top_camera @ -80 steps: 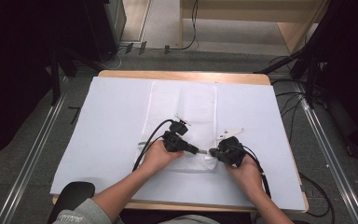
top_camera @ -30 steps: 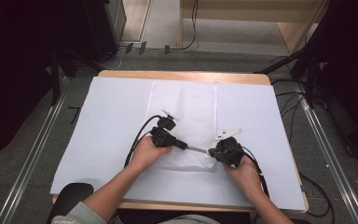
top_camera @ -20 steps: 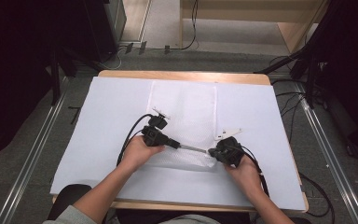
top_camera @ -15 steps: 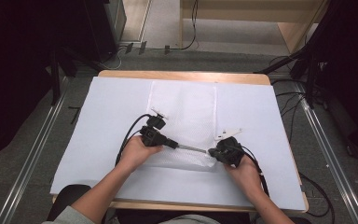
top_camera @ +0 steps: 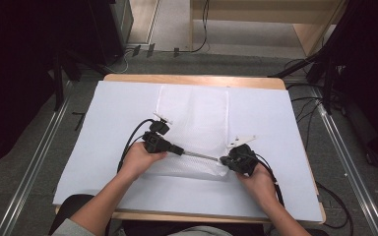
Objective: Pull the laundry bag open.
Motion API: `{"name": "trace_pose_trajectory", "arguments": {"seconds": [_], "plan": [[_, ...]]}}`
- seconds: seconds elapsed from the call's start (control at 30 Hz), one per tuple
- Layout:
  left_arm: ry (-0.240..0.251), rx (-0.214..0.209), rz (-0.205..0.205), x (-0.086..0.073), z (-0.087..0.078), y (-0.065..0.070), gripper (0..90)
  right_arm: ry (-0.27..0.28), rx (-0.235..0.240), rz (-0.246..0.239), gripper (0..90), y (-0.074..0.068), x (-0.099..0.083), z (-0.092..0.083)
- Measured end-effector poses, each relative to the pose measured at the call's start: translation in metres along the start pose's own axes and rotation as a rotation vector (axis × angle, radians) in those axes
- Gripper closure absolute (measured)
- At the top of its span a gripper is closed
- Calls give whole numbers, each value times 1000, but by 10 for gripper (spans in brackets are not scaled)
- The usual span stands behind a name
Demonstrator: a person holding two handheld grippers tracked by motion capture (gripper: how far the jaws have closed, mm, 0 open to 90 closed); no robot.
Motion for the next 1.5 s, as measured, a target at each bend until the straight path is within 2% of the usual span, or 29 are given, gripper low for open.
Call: {"name": "trace_pose_trajectory", "arguments": {"seconds": [0.03,0.1,0.27,0.33,0.53,0.7,1.03,1.07,1.1,1.13,1.17,1.23,1.33,1.37,1.5], "plan": [[3,-4,-6,0,0,0,885,2,1,-3,900,0,0,0],[6,35,-3,0,-1,-4,886,2,0,-3,900,0,0,0],[24,16,-39,1,-12,-12,886,3,1,-1,900,0,0,0],[22,19,-31,-2,-16,-14,886,2,1,-1,900,0,0,0],[36,9,-46,-3,-24,-19,885,0,0,0,900,0,0,0],[35,12,-43,-5,-29,-22,885,3,4,-2,900,0,0,0],[45,6,-62,-9,-40,-29,885,3,1,-3,900,0,0,0],[40,-5,-67,-9,-40,-29,885,3,2,-4,900,0,0,0],[43,12,-60,-10,-41,-31,885,3,1,-4,900,0,0,0],[39,4,-64,-10,-41,-31,885,4,1,-4,900,0,0,0],[45,19,-68,-11,-43,-34,885,4,1,-5,900,0,0,0],[46,5,-76,-11,-46,-36,885,4,1,-6,900,0,0,0],[58,11,-85,-12,-50,-40,885,3,1,-5,900,0,0,0],[61,-9,-94,-13,-53,-40,885,4,2,-4,900,0,0,0],[48,0,-82,-15,-53,-40,885,4,2,-4,900,0,0,0]]}}
Point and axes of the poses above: each handheld gripper's, and its own axes: z roughly forward along the jaws, x roughly out of its top, y roughly to its right, the point moved 10 cm from there along z, roughly forward along the jaws, and after that the axes turned 10 degrees about -z, right-handed, at the moved point
